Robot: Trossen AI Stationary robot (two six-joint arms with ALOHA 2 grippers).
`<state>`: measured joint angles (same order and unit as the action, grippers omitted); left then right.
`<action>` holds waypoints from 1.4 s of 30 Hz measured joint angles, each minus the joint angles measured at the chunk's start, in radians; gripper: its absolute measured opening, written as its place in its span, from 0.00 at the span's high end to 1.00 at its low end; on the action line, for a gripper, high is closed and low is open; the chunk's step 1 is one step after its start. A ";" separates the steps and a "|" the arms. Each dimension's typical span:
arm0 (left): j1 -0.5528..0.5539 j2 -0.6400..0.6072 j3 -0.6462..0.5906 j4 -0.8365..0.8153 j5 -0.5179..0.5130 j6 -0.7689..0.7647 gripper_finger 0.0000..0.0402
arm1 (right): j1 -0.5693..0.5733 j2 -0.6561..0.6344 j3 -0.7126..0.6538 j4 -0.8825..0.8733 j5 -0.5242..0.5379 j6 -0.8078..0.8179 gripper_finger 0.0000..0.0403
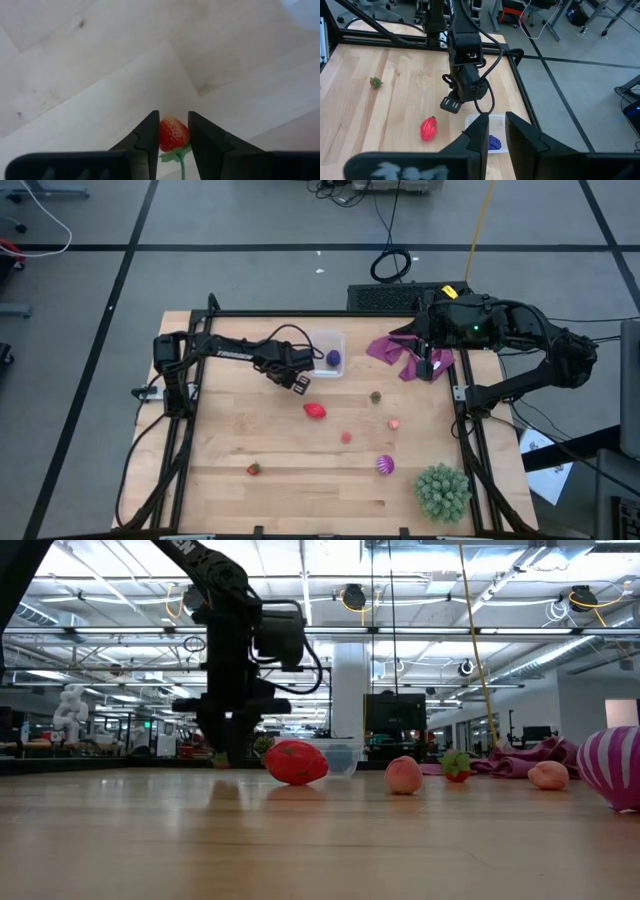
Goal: Pick and placing Produce into tupperware
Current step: Put the top left red strawberry into the transparent bin
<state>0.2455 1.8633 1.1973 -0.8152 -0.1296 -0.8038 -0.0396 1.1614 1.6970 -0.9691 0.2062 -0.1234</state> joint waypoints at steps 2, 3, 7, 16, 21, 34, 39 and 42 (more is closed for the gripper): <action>-0.001 0.000 0.023 -0.014 0.000 0.009 0.77 | 0.000 0.000 0.000 0.000 0.000 0.000 0.86; -0.002 0.000 0.036 -0.020 0.000 0.010 0.77 | 0.000 0.000 0.000 0.000 0.000 0.000 0.86; -0.007 0.000 0.101 -0.068 0.000 0.034 0.77 | 0.000 0.000 0.000 0.000 0.000 0.000 0.86; -0.034 -0.001 0.325 -0.252 -0.001 0.074 0.77 | 0.000 0.000 0.000 -0.001 0.000 0.000 0.86; -0.047 -0.002 0.440 -0.240 -0.001 0.139 0.77 | 0.000 0.000 0.000 0.000 0.000 0.000 0.86; -0.015 0.035 0.499 -0.066 0.000 0.252 0.77 | 0.000 0.000 0.000 0.026 0.000 -0.007 0.86; 0.027 0.102 0.499 -0.039 0.043 0.262 0.77 | 0.000 0.000 0.000 0.040 0.001 -0.020 0.86; 0.050 0.152 0.497 -0.036 0.083 0.269 0.77 | -0.001 0.001 0.000 0.039 0.001 -0.026 0.86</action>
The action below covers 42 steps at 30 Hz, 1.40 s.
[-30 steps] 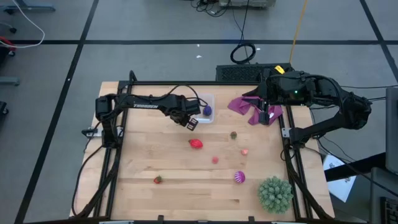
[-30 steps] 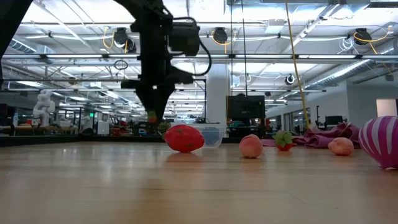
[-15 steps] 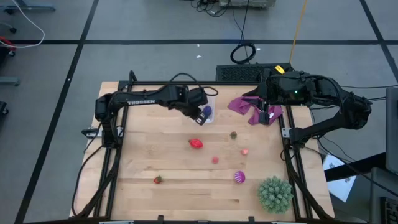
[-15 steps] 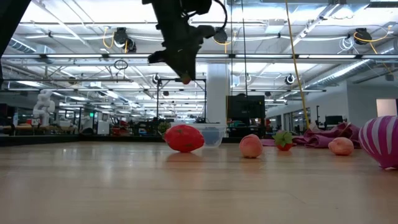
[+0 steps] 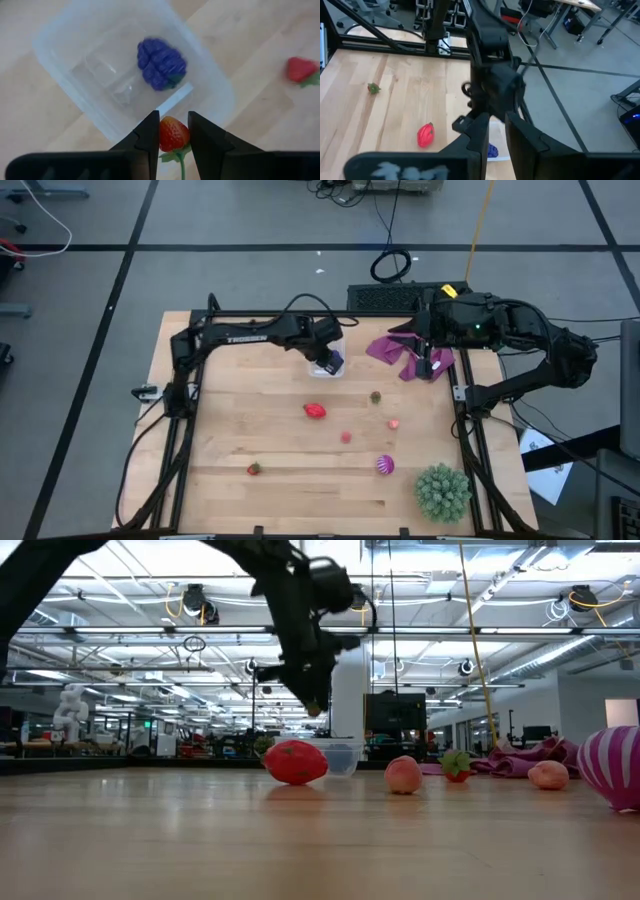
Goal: Pick and placing Produce into tupperware
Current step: Put the top left red strawberry into the transparent bin
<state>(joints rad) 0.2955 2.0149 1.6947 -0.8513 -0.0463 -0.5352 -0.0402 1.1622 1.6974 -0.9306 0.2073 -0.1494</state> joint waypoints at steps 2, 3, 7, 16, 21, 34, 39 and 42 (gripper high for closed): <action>0.010 0.026 0.000 0.010 0.011 0.000 0.77 | 0.000 0.000 0.000 -0.001 0.000 -0.009 0.86; 0.017 0.036 0.000 0.011 0.022 0.001 0.77 | 0.000 0.000 0.000 0.000 0.000 -0.013 0.86; 0.029 0.071 0.000 0.024 0.056 0.001 0.77 | 0.000 0.000 0.000 -0.001 0.000 -0.022 0.86; 0.029 0.106 0.000 0.011 0.058 -0.001 0.77 | 0.000 0.000 0.000 0.001 0.000 -0.031 0.86; 0.030 0.111 0.001 0.010 0.051 -0.007 0.77 | 0.000 0.000 0.000 -0.001 0.000 -0.022 0.86; 0.032 0.112 0.000 0.016 0.009 -0.001 0.77 | 0.000 0.000 0.000 -0.002 0.000 -0.020 0.86; 0.031 0.116 0.000 0.021 0.009 -0.002 0.77 | 0.000 0.000 0.000 -0.002 0.000 -0.010 0.86; 0.031 0.127 0.000 0.031 0.011 -0.002 0.77 | 0.000 0.000 0.000 -0.003 0.000 -0.008 0.86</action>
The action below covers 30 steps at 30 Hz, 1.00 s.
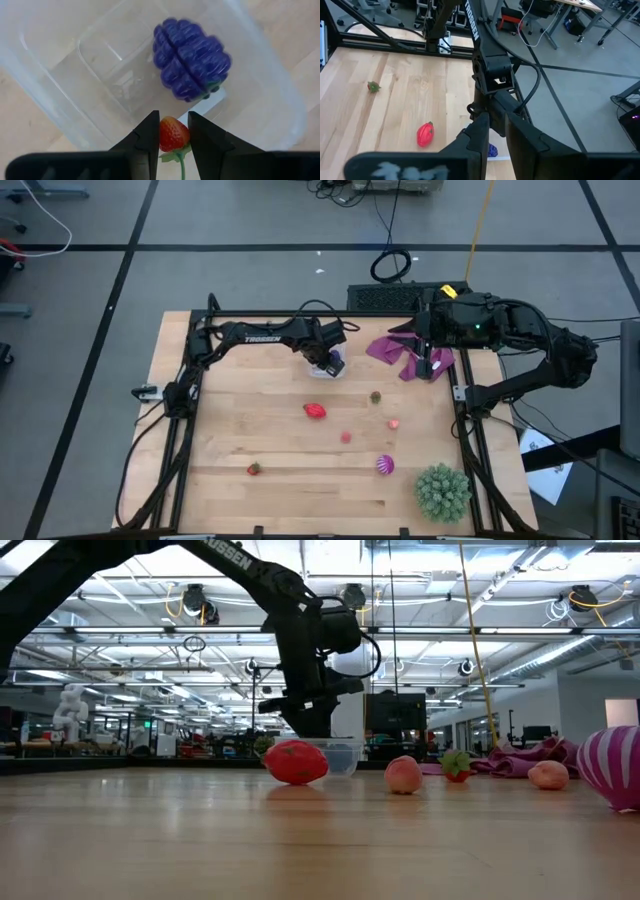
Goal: Pick and placing Produce into tupperware
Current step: Put the top left red strawberry into the transparent bin
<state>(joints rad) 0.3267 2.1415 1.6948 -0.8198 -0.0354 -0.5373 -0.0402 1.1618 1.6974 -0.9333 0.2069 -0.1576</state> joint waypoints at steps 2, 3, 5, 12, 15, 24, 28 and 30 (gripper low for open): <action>0.000 0.009 0.000 0.008 0.000 0.002 0.77 | 0.000 0.000 0.000 -0.001 0.000 0.000 0.86; 0.000 0.011 0.000 0.014 0.000 0.003 0.77 | 0.000 0.000 0.000 -0.001 0.000 0.000 0.86; 0.000 0.016 0.000 0.004 0.001 0.003 0.77 | 0.000 0.000 0.000 -0.002 0.000 0.000 0.86; 0.000 0.029 0.000 0.004 0.000 0.002 0.77 | 0.000 0.000 0.000 -0.003 0.000 -0.001 0.86; 0.000 0.032 0.000 0.002 0.002 0.001 0.77 | 0.000 0.000 0.000 -0.003 0.000 0.000 0.86; 0.000 0.034 0.000 0.004 0.008 -0.014 0.77 | 0.000 0.000 0.000 -0.007 0.000 0.000 0.86; 0.000 0.034 0.000 0.004 0.008 -0.014 0.77 | 0.000 0.000 0.000 -0.023 0.000 0.000 0.86; 0.000 0.033 0.000 0.006 0.008 -0.014 0.77 | 0.000 0.000 0.000 -0.028 0.000 0.000 0.86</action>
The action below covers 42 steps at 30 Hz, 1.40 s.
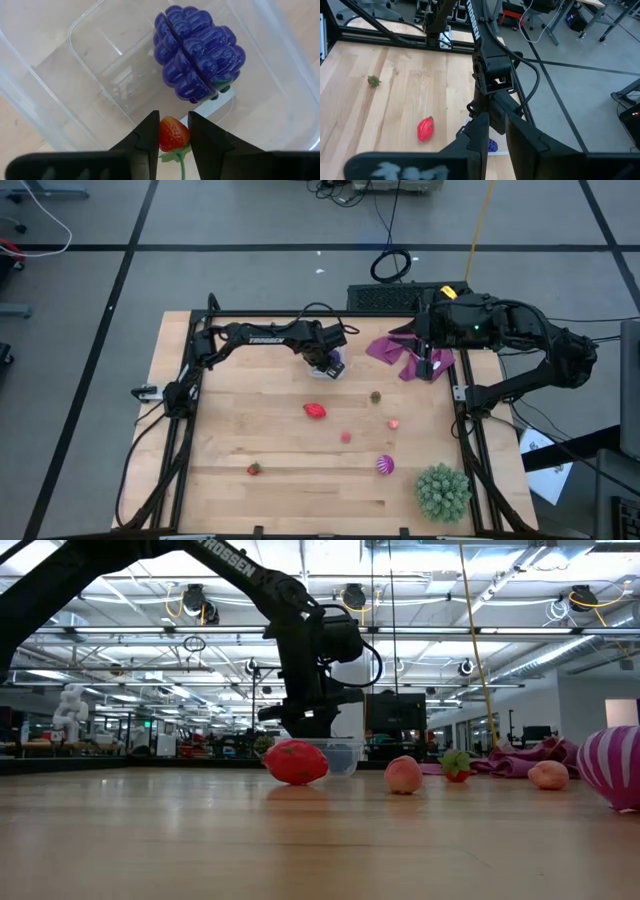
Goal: Pick and placing Produce into tupperware
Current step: Put the top left red strawberry into the transparent bin, then put the bottom red strawberry into the transparent bin
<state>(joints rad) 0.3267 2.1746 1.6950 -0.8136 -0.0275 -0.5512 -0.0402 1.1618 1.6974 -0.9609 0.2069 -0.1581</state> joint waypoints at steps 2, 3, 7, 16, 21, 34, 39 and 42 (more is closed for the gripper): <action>0.000 0.000 0.000 -0.001 0.001 0.000 0.77 | 0.000 0.000 0.000 -0.003 0.000 0.000 0.86; 0.000 0.000 0.000 0.000 0.001 0.000 0.77 | 0.000 0.000 0.000 -0.003 0.000 0.000 0.86; 0.000 0.000 0.000 0.000 0.003 0.003 0.77 | 0.000 0.000 0.000 -0.003 0.000 0.000 0.86; 0.000 0.000 0.000 0.004 0.026 0.002 0.69 | 0.000 0.000 0.000 -0.002 0.000 0.000 0.86; 0.000 0.000 0.000 0.004 0.022 -0.001 0.59 | 0.000 0.000 0.000 -0.002 0.000 0.000 0.86; -0.002 -0.001 0.074 -0.044 0.031 0.010 0.51 | 0.000 0.000 0.000 -0.002 0.000 0.000 0.86; -0.003 -0.001 0.227 -0.191 0.010 0.039 0.53 | 0.000 0.000 0.000 -0.004 0.000 0.000 0.86; -0.009 -0.003 0.334 -0.324 -0.037 0.045 0.55 | 0.000 0.000 0.000 -0.024 0.000 0.001 0.86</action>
<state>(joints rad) 0.3177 2.1719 2.0285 -1.1374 -0.0641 -0.5063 -0.0402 1.1614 1.6974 -0.9850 0.2070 -0.1574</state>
